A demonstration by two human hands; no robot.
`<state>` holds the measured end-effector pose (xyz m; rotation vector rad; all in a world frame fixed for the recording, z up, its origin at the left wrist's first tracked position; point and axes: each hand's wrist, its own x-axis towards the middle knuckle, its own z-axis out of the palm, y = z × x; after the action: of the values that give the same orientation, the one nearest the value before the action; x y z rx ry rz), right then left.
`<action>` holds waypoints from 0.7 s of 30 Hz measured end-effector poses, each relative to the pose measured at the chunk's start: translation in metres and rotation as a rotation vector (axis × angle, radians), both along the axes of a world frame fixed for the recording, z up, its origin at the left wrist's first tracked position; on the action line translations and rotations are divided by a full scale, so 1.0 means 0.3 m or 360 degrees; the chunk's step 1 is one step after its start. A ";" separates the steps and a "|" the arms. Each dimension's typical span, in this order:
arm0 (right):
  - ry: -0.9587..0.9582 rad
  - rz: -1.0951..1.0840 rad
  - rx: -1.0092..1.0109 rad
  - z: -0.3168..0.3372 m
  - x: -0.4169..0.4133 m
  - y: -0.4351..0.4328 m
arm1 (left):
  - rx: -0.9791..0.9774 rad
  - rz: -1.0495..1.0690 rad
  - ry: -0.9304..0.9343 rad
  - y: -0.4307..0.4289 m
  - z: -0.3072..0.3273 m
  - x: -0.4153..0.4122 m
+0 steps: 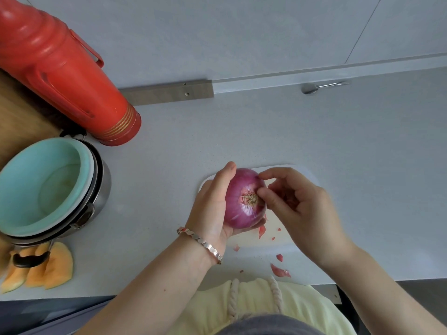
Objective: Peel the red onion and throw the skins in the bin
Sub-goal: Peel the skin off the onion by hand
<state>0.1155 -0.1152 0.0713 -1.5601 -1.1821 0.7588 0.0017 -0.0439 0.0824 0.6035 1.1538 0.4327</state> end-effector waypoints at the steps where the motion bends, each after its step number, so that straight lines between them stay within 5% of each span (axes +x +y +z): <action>1: -0.0040 -0.0005 0.0003 -0.001 -0.002 0.000 | -0.0003 0.0006 0.0000 0.001 -0.004 0.000; 21: -0.0417 -0.0120 0.0210 -0.058 -0.024 -0.011 | 0.0060 -0.0008 0.0030 -0.017 -0.002 0.001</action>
<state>0.1082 -0.1186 0.0537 -1.6174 -1.3260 0.4260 0.0021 -0.0491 0.0820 0.6445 1.1641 0.4460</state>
